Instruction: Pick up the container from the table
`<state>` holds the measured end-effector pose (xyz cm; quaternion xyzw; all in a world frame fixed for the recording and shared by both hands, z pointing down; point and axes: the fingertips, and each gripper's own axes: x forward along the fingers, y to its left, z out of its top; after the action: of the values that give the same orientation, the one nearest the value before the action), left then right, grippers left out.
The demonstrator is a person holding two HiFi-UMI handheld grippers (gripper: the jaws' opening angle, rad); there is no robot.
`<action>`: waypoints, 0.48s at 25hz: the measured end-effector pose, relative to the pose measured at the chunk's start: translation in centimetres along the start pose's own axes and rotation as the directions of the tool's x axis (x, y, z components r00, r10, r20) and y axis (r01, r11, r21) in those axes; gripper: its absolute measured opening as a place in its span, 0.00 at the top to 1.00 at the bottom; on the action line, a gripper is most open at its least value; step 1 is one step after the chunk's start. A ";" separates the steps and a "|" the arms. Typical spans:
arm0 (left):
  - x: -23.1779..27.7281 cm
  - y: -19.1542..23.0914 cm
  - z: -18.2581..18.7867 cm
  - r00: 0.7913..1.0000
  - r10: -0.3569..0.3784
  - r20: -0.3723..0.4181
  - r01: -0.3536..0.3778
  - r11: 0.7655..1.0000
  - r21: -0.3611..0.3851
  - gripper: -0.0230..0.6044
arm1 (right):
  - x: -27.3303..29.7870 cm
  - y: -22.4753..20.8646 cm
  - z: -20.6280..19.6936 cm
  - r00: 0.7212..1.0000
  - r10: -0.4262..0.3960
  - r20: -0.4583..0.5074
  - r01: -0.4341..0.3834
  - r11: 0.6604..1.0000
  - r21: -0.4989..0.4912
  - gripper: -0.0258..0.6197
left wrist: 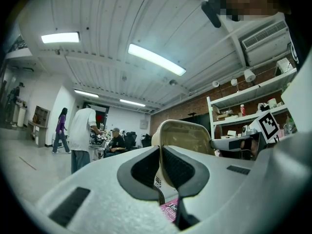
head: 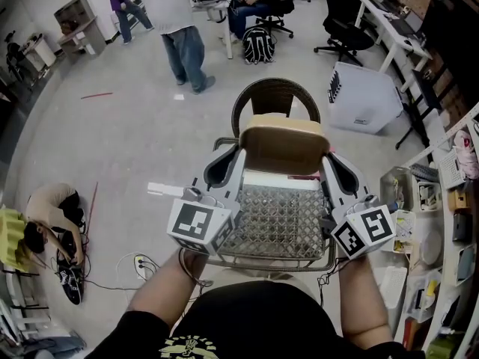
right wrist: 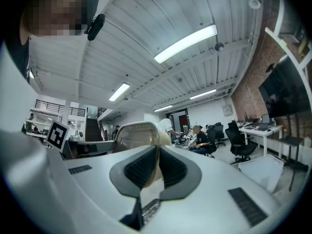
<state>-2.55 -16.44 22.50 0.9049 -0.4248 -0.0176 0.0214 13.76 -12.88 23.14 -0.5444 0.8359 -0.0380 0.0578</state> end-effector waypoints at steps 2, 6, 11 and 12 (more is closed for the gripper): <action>0.1 0.3 -0.1 1.000 -0.001 0.000 0.001 1.000 0.003 0.92 | 0.3 0.1 -0.1 1.000 0.000 0.000 0.000 1.000 0.000 0.92; 0.4 0.3 -0.3 0.999 -0.028 0.023 0.027 1.000 0.011 0.92 | 0.6 0.0 -0.2 1.000 -0.004 -0.001 0.004 1.000 0.003 0.92; 0.6 0.3 -0.2 0.999 -0.030 0.025 0.030 1.000 -0.003 0.92 | 0.5 -0.1 -0.1 1.000 -0.007 0.000 0.007 1.000 -0.006 0.92; 0.6 0.4 -0.2 0.999 -0.031 0.026 0.031 1.000 -0.003 0.92 | 0.6 -0.1 -0.1 1.000 -0.008 0.000 0.008 1.000 -0.007 0.92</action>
<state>-2.45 -17.13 22.66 0.9109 -0.4111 -0.0303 0.0171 13.60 -13.51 23.20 -0.5478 0.8340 -0.0353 0.0560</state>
